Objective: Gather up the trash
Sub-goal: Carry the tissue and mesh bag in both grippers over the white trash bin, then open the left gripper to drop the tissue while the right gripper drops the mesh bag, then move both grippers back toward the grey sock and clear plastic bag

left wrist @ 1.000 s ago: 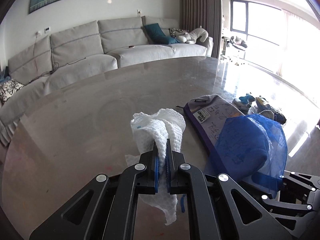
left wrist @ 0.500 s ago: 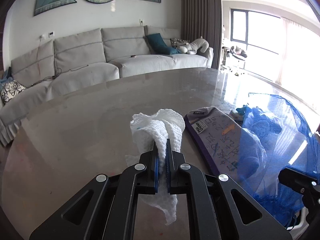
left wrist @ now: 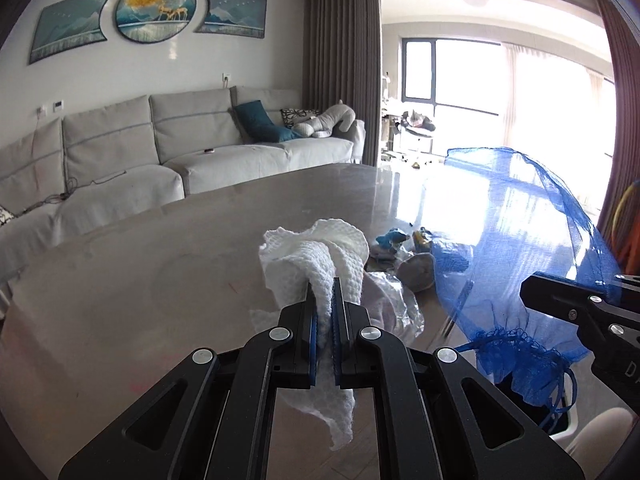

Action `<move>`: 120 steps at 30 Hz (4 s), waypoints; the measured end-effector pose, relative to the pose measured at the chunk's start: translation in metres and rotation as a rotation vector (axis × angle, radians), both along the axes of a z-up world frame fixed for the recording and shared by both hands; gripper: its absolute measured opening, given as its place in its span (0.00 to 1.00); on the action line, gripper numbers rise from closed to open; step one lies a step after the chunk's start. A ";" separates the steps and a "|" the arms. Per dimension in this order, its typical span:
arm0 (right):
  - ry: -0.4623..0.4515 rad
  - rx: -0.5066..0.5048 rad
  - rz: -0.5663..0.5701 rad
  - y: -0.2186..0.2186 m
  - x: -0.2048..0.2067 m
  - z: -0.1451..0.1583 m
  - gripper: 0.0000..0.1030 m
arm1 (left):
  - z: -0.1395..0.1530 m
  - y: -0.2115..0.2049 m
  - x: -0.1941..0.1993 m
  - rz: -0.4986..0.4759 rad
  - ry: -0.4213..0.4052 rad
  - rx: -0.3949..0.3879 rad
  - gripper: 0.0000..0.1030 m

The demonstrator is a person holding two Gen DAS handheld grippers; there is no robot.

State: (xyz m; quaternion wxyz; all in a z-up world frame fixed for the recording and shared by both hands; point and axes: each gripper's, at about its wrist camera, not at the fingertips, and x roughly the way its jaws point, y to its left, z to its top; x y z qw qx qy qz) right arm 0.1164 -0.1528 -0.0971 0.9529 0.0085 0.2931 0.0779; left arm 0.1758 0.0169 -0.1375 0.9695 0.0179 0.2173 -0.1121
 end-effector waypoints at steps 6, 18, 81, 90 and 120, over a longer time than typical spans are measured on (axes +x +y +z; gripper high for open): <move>-0.020 -0.016 -0.098 -0.033 -0.016 -0.001 0.02 | 0.006 -0.029 -0.009 -0.072 -0.019 0.009 0.05; -0.021 -0.030 -0.269 -0.098 -0.044 -0.026 0.02 | -0.015 -0.101 -0.014 -0.254 0.069 -0.009 0.05; 0.193 0.083 -0.492 -0.236 -0.068 -0.163 0.05 | -0.186 -0.323 -0.035 -0.538 0.452 0.374 0.95; 0.202 0.090 -0.485 -0.234 -0.064 -0.166 0.05 | -0.178 -0.304 -0.030 -0.487 0.414 0.383 0.95; 0.336 -0.156 -0.467 -0.179 -0.021 -0.213 0.95 | -0.129 -0.190 0.002 -0.252 0.313 0.314 0.95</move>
